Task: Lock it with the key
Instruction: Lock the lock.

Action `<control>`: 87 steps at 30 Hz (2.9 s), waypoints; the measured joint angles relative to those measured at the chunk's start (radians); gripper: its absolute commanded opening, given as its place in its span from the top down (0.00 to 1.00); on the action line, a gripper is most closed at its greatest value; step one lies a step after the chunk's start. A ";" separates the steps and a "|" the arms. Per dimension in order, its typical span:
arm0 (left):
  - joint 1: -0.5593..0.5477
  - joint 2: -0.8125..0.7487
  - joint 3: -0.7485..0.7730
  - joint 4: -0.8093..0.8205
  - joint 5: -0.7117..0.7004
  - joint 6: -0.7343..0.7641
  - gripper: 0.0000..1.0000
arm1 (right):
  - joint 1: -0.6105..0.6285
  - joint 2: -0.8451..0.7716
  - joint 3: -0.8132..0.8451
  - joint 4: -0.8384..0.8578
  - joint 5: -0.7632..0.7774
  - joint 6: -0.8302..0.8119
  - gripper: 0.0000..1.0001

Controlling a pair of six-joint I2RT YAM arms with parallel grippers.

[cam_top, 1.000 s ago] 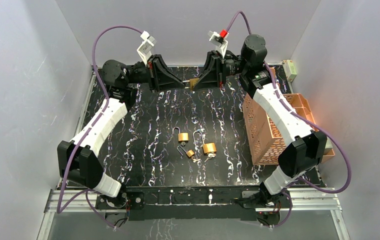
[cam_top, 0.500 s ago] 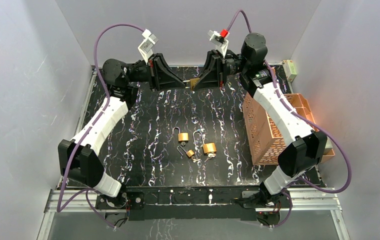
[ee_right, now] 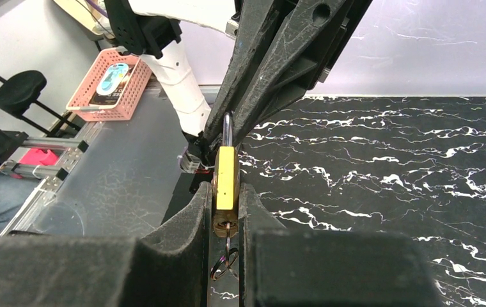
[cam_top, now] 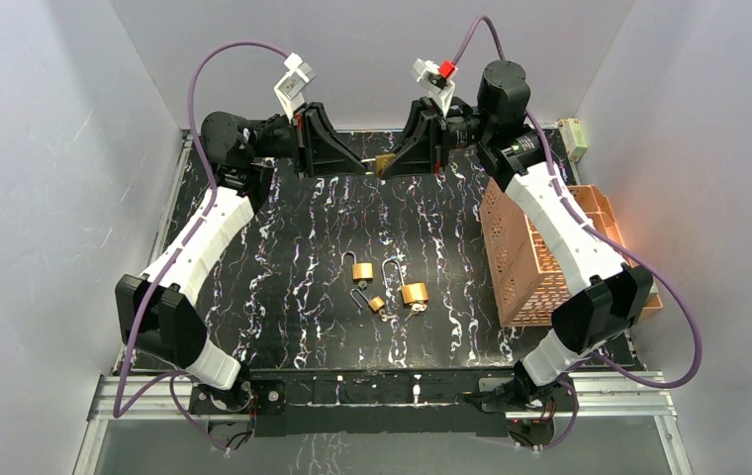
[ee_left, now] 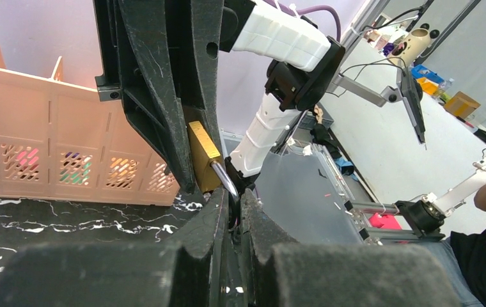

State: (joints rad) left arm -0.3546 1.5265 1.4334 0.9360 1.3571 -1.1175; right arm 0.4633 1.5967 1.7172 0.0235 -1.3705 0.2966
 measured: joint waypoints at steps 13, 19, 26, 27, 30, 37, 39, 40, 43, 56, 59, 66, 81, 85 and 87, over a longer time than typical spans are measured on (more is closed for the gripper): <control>-0.012 0.002 0.016 0.010 -0.021 -0.009 1.00 | -0.015 0.017 0.086 -0.093 -0.023 0.016 1.00; -0.012 0.003 0.023 0.011 -0.034 -0.009 1.00 | -0.014 0.022 0.085 -0.039 -0.028 0.069 1.00; -0.012 0.006 0.025 0.021 -0.036 -0.014 1.00 | -0.010 0.035 0.085 0.009 -0.037 0.098 1.00; -0.012 0.006 0.024 0.022 -0.035 -0.013 1.00 | -0.010 0.040 0.085 0.017 -0.042 0.102 1.00; -0.012 0.005 0.018 0.026 -0.033 -0.011 1.00 | -0.004 0.053 0.089 0.041 -0.057 0.118 1.00; -0.012 0.017 0.024 0.064 -0.021 -0.046 1.00 | 0.002 0.068 0.091 0.099 -0.079 0.136 1.00; -0.012 0.029 0.035 0.091 -0.013 -0.074 1.00 | 0.002 0.066 0.089 0.106 -0.078 0.126 1.00; -0.012 0.037 0.044 0.107 -0.005 -0.092 1.00 | 0.002 0.066 0.090 0.103 -0.079 0.116 1.00; -0.010 0.044 0.053 0.126 0.008 -0.118 1.00 | 0.002 0.067 0.105 0.067 -0.081 0.095 1.00; 0.044 0.037 0.047 0.126 -0.028 -0.137 1.00 | -0.018 0.065 0.127 0.012 0.000 0.073 1.00; 0.044 0.037 0.049 0.123 -0.022 -0.151 1.00 | -0.019 0.065 0.190 -0.156 0.018 -0.050 1.00; 0.043 0.037 0.062 0.110 0.007 -0.170 1.00 | -0.019 0.098 0.300 -0.423 0.011 -0.231 1.00; 0.018 0.040 0.048 0.108 -0.018 -0.156 1.00 | -0.027 0.097 0.255 -0.293 -0.029 -0.121 1.00; 0.011 0.040 0.048 0.114 -0.039 -0.151 1.00 | -0.031 0.100 0.251 -0.224 -0.036 -0.057 1.00; 0.010 0.040 0.048 0.115 -0.045 -0.149 1.00 | -0.028 0.101 0.251 -0.212 -0.037 -0.048 1.00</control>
State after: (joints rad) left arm -0.3447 1.5669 1.4811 1.0512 1.3125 -1.2667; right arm 0.4355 1.6974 1.9686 -0.1886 -1.4078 0.2489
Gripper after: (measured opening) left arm 0.044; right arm 0.187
